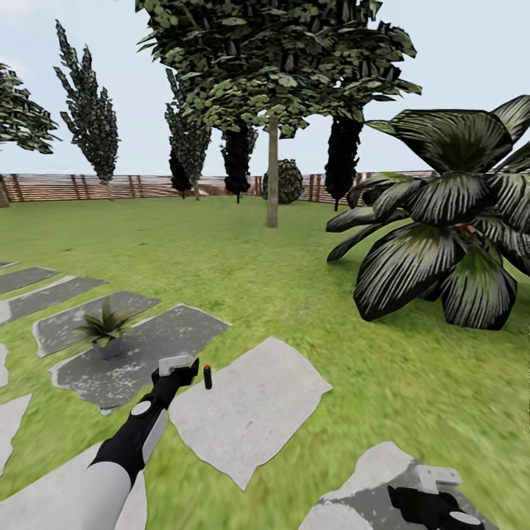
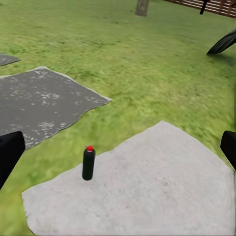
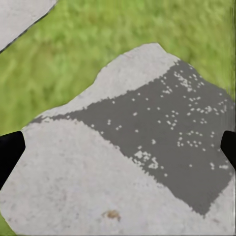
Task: Pick up the pesticide atomizer in the garden and spray insectifuge to fully cover both potted plants in the garden.
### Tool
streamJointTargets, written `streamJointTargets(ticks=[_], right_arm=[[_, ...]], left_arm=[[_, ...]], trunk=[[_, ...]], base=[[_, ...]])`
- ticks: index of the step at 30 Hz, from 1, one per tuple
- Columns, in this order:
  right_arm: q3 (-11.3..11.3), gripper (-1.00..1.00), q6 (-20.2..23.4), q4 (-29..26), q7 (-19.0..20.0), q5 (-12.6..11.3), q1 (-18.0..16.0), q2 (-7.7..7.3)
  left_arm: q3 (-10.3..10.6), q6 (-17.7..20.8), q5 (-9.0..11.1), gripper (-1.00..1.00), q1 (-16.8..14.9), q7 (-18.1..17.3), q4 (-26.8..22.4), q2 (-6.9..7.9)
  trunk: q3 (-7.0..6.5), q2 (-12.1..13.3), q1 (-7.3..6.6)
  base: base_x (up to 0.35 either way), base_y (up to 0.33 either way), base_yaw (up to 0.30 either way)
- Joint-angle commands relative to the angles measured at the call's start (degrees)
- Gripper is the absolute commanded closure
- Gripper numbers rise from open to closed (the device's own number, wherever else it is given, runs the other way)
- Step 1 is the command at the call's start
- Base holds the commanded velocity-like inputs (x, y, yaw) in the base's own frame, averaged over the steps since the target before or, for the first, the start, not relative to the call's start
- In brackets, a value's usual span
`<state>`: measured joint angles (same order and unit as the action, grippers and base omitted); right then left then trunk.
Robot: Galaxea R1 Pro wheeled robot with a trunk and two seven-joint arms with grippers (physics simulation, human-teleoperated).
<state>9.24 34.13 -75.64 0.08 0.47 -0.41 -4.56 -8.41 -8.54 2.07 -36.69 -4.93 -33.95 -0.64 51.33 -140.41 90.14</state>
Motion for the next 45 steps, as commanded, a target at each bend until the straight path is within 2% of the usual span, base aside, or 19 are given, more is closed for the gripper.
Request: streamJointTargets(ticks=[1, 8, 15, 24, 45], right_arm=[[-0.01, -1.0, 0.25, -0.02, 0.01, 0.05, -0.03, -0.01], [0.03, -1.0, 0.27, -0.03, 0.01, 0.06, -0.03, -0.06], [0.07, -1.0, 0.28, -0.03, 0.01, 0.06, -0.03, -0.1], [0.07, -1.0, 0.25, -0.04, 0.02, 0.06, -0.03, -0.08], [-0.09, -1.0, 0.24, 0.04, 0.01, 0.06, -0.03, 0.08]], left_arm=[[-0.38, -0.07, 0.22, -1.0, -0.05, -0.52, 0.03, -0.07], [-0.38, -0.07, 0.22, -1.0, -0.05, -0.52, 0.03, -0.07], [-0.38, -0.07, 0.22, -1.0, -0.05, -0.52, 0.03, -0.07], [-0.38, -0.21, 0.22, -1.0, -0.05, -0.52, 0.03, -0.14], [-0.38, -0.4, 0.22, -1.0, -0.05, -0.51, 0.03, -0.59]], trunk=[[0.06, -0.02, 0.0], [0.06, -0.02, 0.0], [0.06, -0.02, 0.0], [0.06, -0.02, 0.0], [0.06, -0.02, 0.0]], base=[[0.08, -0.308, 0.011], [0.079, -0.299, 0.003], [0.015, -0.06, 0.031], [0.061, -0.042, 0.215], [0.247, -0.23, 0.241]])
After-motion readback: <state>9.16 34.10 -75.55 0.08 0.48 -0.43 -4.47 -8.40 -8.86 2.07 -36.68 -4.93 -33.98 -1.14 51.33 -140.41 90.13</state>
